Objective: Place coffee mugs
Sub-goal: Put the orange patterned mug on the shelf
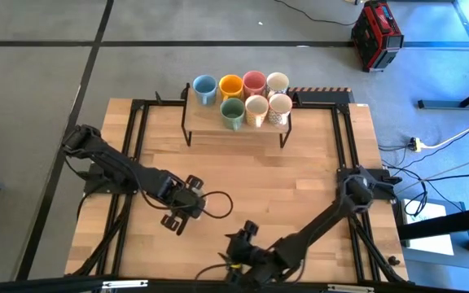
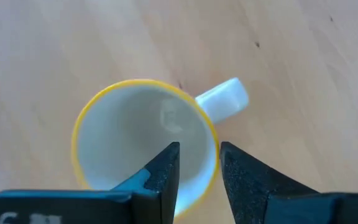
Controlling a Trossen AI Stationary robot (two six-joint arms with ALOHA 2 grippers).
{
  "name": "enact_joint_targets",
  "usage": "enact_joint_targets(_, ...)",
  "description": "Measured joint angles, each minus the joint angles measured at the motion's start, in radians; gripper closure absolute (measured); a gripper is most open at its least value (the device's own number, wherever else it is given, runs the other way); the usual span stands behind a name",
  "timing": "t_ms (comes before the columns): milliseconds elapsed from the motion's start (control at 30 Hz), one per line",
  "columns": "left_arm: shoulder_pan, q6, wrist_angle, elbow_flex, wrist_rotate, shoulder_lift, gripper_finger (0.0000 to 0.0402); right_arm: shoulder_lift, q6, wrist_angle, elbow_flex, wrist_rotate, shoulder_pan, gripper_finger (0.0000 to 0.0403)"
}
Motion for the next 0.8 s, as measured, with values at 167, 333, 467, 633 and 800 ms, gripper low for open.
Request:
enact_joint_targets(167,-0.009,-0.184,-0.105,0.105,-0.057,-0.015,0.0290,-0.134,-0.072,-0.240,0.001,0.011,0.017,0.0148)
enact_joint_targets(333,-0.065,-0.485,-0.111,0.182,-0.204,-0.062,0.0290,-0.239,-0.150,-0.519,0.001,0.047,0.032,0.0148)
enact_joint_targets(467,-0.142,-0.772,-0.084,0.185,-0.361,-0.093,0.0290,-0.321,-0.182,-0.664,-0.078,0.076,0.047,0.0148)
enact_joint_targets(633,-0.273,-1.102,-0.086,0.184,-0.547,-0.097,0.0290,-0.557,-0.182,-0.540,-0.403,0.065,0.062,0.0149)
enact_joint_targets(800,-0.389,-1.445,-0.085,0.184,-0.691,-0.069,0.0290,-0.869,-0.181,-0.151,-0.839,-0.051,0.063,0.0149)
